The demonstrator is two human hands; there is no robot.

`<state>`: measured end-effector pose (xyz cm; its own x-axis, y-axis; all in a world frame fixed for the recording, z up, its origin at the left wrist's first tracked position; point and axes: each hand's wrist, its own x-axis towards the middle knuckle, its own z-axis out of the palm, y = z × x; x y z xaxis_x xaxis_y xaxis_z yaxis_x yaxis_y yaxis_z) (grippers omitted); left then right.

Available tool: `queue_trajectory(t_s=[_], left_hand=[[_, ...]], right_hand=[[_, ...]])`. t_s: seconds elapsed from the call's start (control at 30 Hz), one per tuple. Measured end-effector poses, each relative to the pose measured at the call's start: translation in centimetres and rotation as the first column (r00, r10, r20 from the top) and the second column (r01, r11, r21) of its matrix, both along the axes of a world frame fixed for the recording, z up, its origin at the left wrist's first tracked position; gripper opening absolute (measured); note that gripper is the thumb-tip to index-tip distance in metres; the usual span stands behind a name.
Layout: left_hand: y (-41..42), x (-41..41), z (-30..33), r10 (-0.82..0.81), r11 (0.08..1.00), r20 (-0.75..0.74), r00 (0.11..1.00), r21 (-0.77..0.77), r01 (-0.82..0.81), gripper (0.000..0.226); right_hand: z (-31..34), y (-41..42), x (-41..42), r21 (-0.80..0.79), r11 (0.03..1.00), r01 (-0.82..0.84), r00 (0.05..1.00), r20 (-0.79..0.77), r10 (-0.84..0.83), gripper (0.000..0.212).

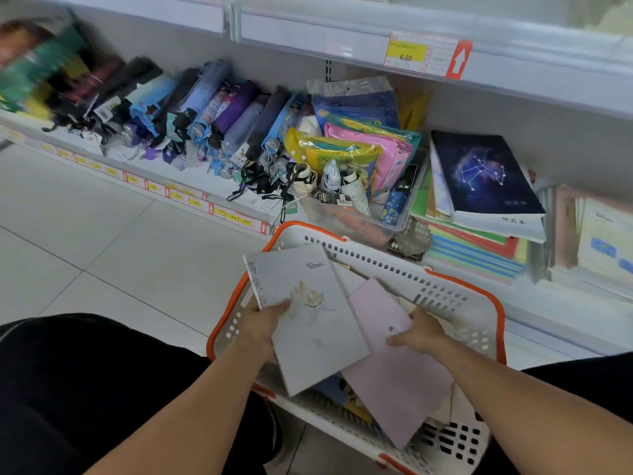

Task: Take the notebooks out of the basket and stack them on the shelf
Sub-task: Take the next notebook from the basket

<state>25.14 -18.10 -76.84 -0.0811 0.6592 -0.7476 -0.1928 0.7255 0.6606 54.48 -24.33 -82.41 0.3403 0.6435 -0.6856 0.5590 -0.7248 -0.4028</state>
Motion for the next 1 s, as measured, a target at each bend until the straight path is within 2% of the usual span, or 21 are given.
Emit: queue_trajectory(t_s=[0.03, 0.07, 0.13, 0.2, 0.27, 0.37, 0.43, 0.47, 0.5, 0.53, 0.6, 0.67, 0.73, 0.8, 0.9, 1.0], left_hand=[[0.0, -0.3, -0.3, -0.055, 0.996, 0.058, 0.997, -0.061, 0.058, 0.027], [-0.2, -0.3, -0.6, -0.093, 0.991, 0.056, 0.994, -0.089, 0.097, 0.025], [-0.2, -0.2, -0.6, -0.103, 0.993, -0.045, 0.994, -0.068, 0.1, 0.023], [0.0, -0.1, 0.0, -0.073, 0.995, -0.282, 0.957, 0.045, 0.089, 0.021], [0.2, -0.1, 1.1, -0.014, 0.979, -0.438, 0.899, 0.175, 0.101, 0.02], [0.4, 0.0, 2.5, 0.056, 0.947, -0.491, 0.869, 0.302, 0.11, 0.027], [0.2, 0.2, 3.1, 0.079, 0.931, -0.504, 0.86, 0.346, 0.117, 0.03], [0.2, 0.2, 3.3, 0.088, 0.924, -0.488, 0.869, 0.365, 0.111, 0.03], [0.3, 0.4, 3.5, 0.086, 0.916, -0.438, 0.895, 0.388, 0.102, 0.03], [0.5, 0.5, 3.9, 0.071, 0.91, -0.356, 0.932, 0.405, 0.085, 0.028], [0.9, 1.0, 5.6, 0.027, 0.924, -0.162, 0.986, 0.381, 0.038, 0.021], [1.4, 1.3, 8.0, -0.056, 0.935, 0.064, 0.996, 0.353, 0.03, 0.022], [1.8, 1.4, 10.6, -0.136, 0.931, 0.226, 0.965, 0.362, 0.047, 0.026], [2.5, 1.2, 12.7, -0.128, 0.937, 0.27, 0.954, 0.348, 0.027, 0.029], [3.8, 0.7, 16.3, -0.196, 0.923, 0.182, 0.964, 0.366, 0.119, 0.051], [4.5, 0.5, 20.9, -0.315, 0.839, 0.087, 0.945, 0.491, 0.234, 0.064]], right_hand=[[0.4, 0.1, 0.2, -0.015, 1.0, -0.004, 1.0, -0.021, 0.003, 0.062], [0.8, 0.3, 0.4, -0.017, 1.0, -0.018, 0.999, -0.045, 0.017, 0.056], [2.7, 1.1, 0.6, 0.024, 0.993, -0.113, 0.99, -0.081, 0.114, 0.047], [5.9, 2.6, 0.8, 0.11, 0.961, -0.254, 0.963, -0.069, 0.262, 0.041], [9.9, 4.5, 1.1, 0.211, 0.896, -0.392, 0.918, 0.028, 0.395, 0.036], [15.7, 6.7, 1.8, 0.364, 0.826, -0.431, 0.902, 0.192, 0.386, 0.025], [19.0, 7.3, 2.2, 0.46, 0.811, -0.361, 0.93, 0.239, 0.278, 0.024], [20.2, 7.4, 2.2, 0.523, 0.812, -0.26, 0.966, 0.155, 0.209, 0.024], [21.0, 7.5, 1.9, 0.581, 0.806, -0.114, 0.989, -0.007, 0.145, 0.025], [21.6, 7.5, 1.3, 0.605, 0.795, 0.043, 0.974, -0.203, 0.102, 0.027], [21.2, 7.3, -0.7, 0.524, 0.8, 0.292, 0.847, -0.53, 0.038, 0.027], [19.7, 7.0, -3.2, 0.392, 0.815, 0.426, 0.729, -0.683, -0.052, 0.021], [18.7, 7.0, -5.0, 0.346, 0.806, 0.48, 0.699, -0.706, -0.113, 0.009], [18.8, 7.2, -5.7, 0.328, 0.784, 0.528, 0.665, -0.734, -0.14, 0.006], [20.8, 7.7, -6.5, 0.329, 0.783, 0.528, 0.584, -0.81, -0.054, 0.008], [23.5, 8.8, -7.9, 0.481, 0.688, 0.544, 0.647, -0.762, 0.021, 0.019]])
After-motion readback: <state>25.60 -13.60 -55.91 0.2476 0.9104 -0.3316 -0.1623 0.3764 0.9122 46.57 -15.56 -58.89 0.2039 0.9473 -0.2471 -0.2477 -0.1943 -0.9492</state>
